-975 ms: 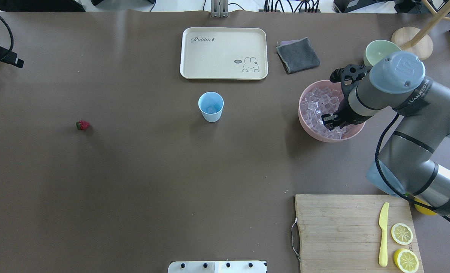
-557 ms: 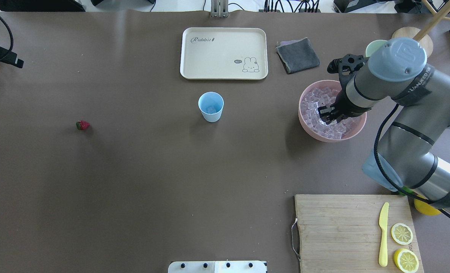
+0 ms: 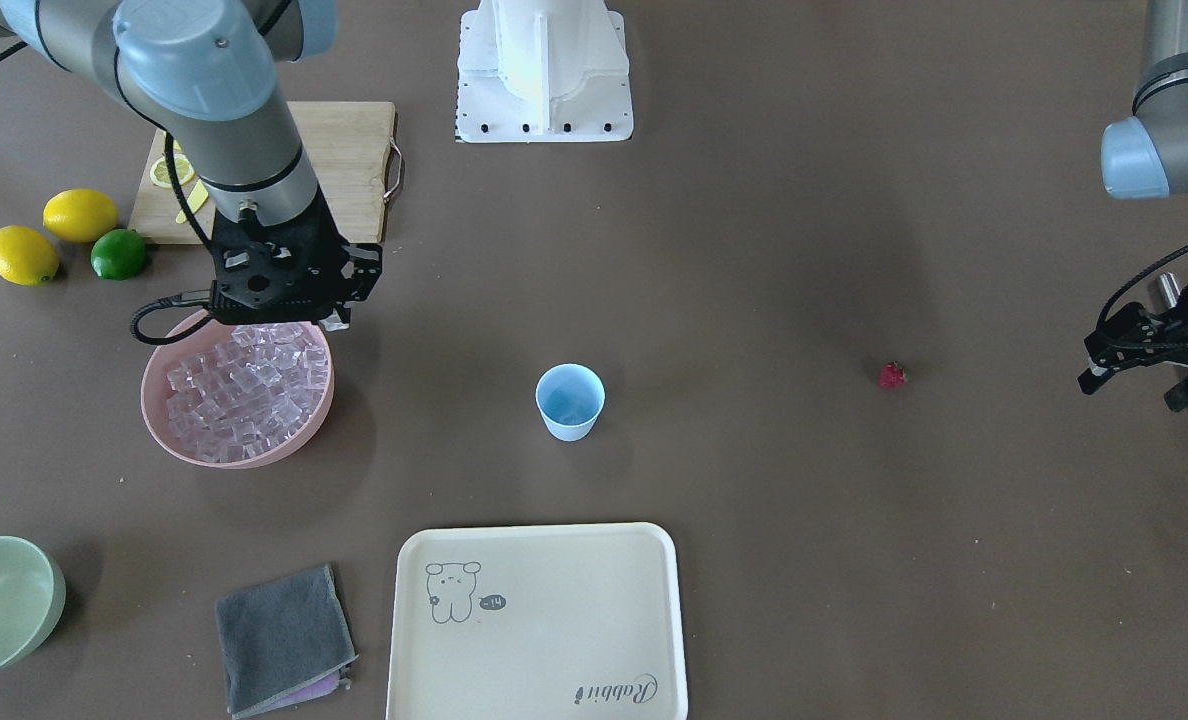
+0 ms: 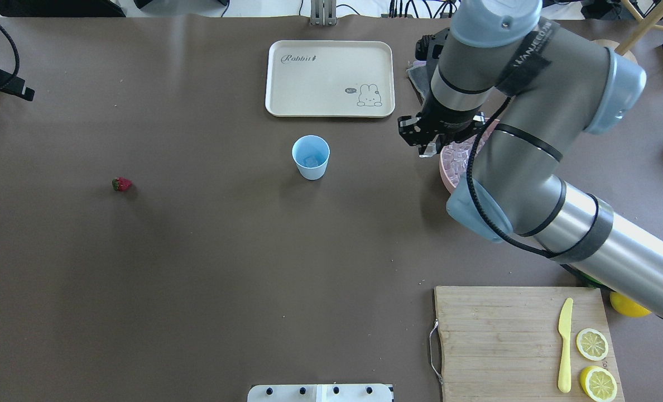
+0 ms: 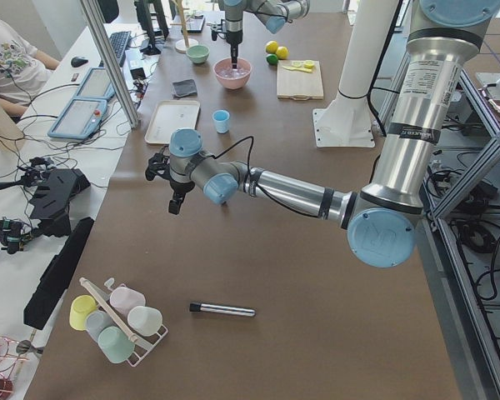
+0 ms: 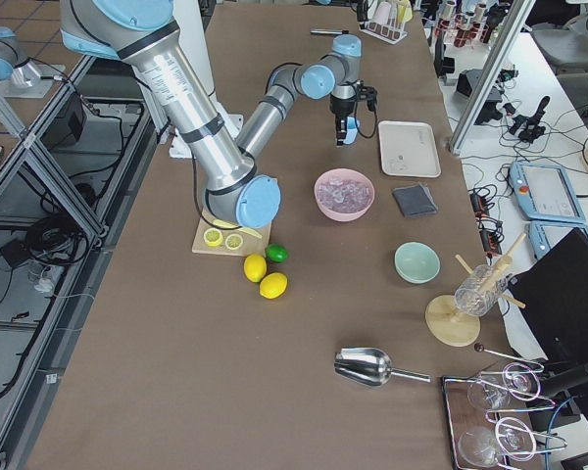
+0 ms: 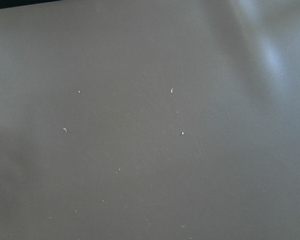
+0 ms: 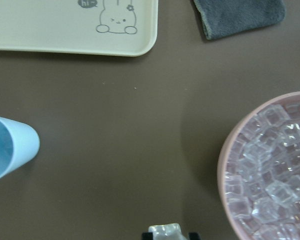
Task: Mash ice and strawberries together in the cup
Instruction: 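Carry the ice cube with the right gripper to the light-blue cup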
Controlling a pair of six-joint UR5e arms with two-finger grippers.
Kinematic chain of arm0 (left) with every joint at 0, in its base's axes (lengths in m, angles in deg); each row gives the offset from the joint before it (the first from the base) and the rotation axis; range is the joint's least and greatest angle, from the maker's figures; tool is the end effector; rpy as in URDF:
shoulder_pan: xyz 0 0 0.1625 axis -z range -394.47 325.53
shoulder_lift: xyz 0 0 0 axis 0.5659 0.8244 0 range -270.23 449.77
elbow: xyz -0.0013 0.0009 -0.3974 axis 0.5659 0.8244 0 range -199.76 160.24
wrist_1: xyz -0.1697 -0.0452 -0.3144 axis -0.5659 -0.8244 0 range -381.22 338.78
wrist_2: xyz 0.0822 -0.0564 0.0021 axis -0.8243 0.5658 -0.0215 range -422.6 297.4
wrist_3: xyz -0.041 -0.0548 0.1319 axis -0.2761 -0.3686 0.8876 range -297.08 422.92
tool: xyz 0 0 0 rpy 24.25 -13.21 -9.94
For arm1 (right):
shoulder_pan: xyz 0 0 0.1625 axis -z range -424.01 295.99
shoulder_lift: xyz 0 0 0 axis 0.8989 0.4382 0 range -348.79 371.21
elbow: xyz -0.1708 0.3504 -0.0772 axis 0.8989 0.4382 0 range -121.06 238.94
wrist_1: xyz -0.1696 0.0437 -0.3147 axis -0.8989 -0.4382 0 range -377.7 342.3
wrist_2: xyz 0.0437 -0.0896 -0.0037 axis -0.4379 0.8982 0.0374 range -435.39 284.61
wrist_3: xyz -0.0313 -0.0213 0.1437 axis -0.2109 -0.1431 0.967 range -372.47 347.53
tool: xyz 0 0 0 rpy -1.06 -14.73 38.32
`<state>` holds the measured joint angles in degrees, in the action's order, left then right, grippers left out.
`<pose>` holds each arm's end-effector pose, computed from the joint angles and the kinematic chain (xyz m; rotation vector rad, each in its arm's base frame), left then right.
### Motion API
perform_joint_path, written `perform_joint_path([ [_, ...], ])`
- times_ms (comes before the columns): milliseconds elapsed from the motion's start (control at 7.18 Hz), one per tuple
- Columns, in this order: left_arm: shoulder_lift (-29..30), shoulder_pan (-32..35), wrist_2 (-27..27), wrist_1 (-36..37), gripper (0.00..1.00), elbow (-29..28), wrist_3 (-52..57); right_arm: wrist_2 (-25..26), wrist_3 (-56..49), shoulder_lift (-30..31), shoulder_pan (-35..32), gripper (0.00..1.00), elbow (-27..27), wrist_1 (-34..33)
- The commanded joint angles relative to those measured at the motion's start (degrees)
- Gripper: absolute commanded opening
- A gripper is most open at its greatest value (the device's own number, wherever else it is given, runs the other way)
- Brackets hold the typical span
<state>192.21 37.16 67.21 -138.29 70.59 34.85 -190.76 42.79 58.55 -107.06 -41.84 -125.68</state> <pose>0.1408 -0.5449 0.5002 0.3495 0.8731 0.0849 -0.4112 -0.4794 0.2374 0.0487 -0.7422 0.0011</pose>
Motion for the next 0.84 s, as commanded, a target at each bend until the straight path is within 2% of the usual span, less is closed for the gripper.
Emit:
perform_joint_path([
  [0,0.0,0.0,0.0,0.0,0.98,-0.3,0.0,3.1,4.5,-10.9,3.7,0.0,11.5,1.9],
  [139,0.0,0.0,0.0,-0.1,0.97,-0.3,0.0,3.8,7.9,-12.9,4.5,0.0,16.4,6.6],
  [278,0.0,0.0,0.0,-0.1,0.98,-0.8,0.0,7.3,8.8,-15.5,6.3,0.0,23.6,11.4],
  [418,0.0,-0.3,0.0,-0.2,0.98,-1.1,0.0,8.9,9.5,-15.8,6.8,0.0,27.1,16.1],
  [696,0.1,-1.2,0.0,-0.2,0.98,-0.9,-0.1,10.1,10.8,-16.0,7.9,0.0,27.4,16.7],
])
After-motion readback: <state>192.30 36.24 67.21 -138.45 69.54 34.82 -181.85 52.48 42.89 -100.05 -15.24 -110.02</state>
